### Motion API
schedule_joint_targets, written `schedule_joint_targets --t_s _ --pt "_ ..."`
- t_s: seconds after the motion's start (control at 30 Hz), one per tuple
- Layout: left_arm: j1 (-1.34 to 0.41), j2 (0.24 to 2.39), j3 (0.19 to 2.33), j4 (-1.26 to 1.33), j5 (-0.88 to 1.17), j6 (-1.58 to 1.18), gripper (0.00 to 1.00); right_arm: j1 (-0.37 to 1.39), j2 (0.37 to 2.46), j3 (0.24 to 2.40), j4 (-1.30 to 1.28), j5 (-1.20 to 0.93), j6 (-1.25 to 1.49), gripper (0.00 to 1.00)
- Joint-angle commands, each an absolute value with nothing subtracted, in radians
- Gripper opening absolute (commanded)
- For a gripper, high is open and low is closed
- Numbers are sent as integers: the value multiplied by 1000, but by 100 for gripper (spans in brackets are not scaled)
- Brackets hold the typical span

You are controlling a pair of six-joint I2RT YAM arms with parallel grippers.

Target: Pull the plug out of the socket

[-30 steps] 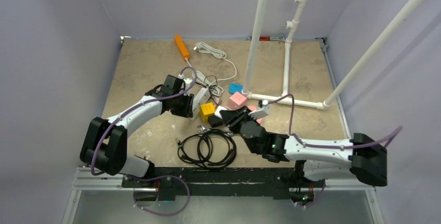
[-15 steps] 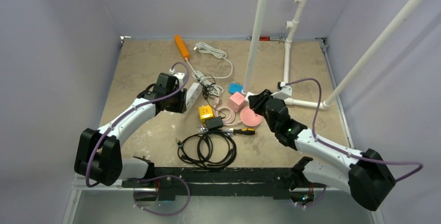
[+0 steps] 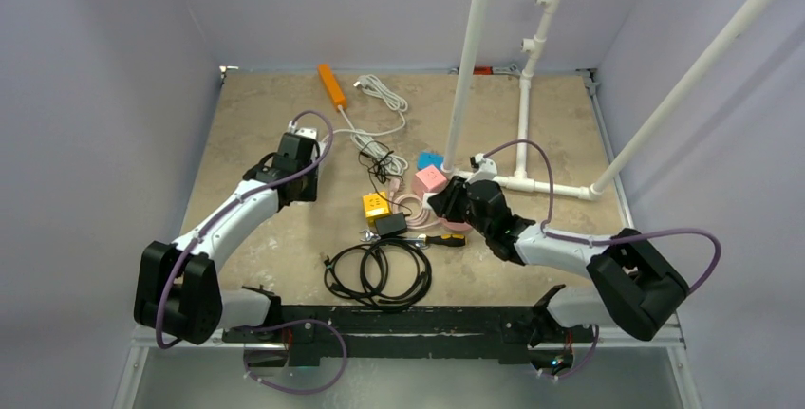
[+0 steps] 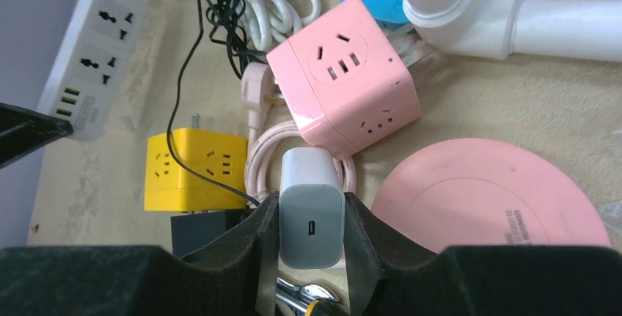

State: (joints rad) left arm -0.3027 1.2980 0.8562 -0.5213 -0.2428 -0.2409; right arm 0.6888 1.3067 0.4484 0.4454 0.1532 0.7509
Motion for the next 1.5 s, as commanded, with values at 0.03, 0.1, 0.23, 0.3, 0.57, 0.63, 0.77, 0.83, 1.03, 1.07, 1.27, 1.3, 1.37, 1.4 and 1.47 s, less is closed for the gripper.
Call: schedule_joint_targets --t_s 0.03,0.1,0.23,0.3,0.57,0.63,0.77,0.83,1.03,1.07,1.27,1.3,1.37,1.4,1.47 --pt "-285 1300 907 -560 -405 -265 0 693 1356 451 511 153 738 0" --pt "-285 1310 909 -568 -404 -266 0 693 1376 458 503 162 734 0" --pt "-285 1326 914 -569 -386 -258 14 694 1379 464 495 168 717 7" --pt "-285 1333 917 -573 -381 -256 27 694 1363 465 477 196 721 21" --pt "-285 1337 919 -574 -361 -251 66 694 1270 455 419 236 706 69" --pt "-285 1334 921 -577 -359 -250 71 694 1243 456 410 228 685 73" --pt "-285 1293 926 -562 -318 -233 74 695 1162 445 434 136 604 78" --pt "-285 1249 916 -529 -243 -214 75 696 1116 437 453 51 571 82" --pt "-287 1141 853 -400 104 -180 76 698 1091 421 463 -88 632 82" --pt "-287 1144 843 -385 161 -180 76 698 1101 414 476 -104 649 82" --pt "-321 1262 850 -364 387 -186 75 698 1220 365 645 -188 723 74" --pt "-337 1274 850 -364 389 -186 75 698 1244 365 666 -199 730 72" --pt "-372 1296 848 -365 399 -183 74 698 1292 365 716 -225 746 69" --pt "-388 1308 847 -367 400 -183 74 698 1315 364 742 -242 756 68" --pt "-419 1341 850 -384 379 -183 73 698 1367 362 787 -267 772 66"
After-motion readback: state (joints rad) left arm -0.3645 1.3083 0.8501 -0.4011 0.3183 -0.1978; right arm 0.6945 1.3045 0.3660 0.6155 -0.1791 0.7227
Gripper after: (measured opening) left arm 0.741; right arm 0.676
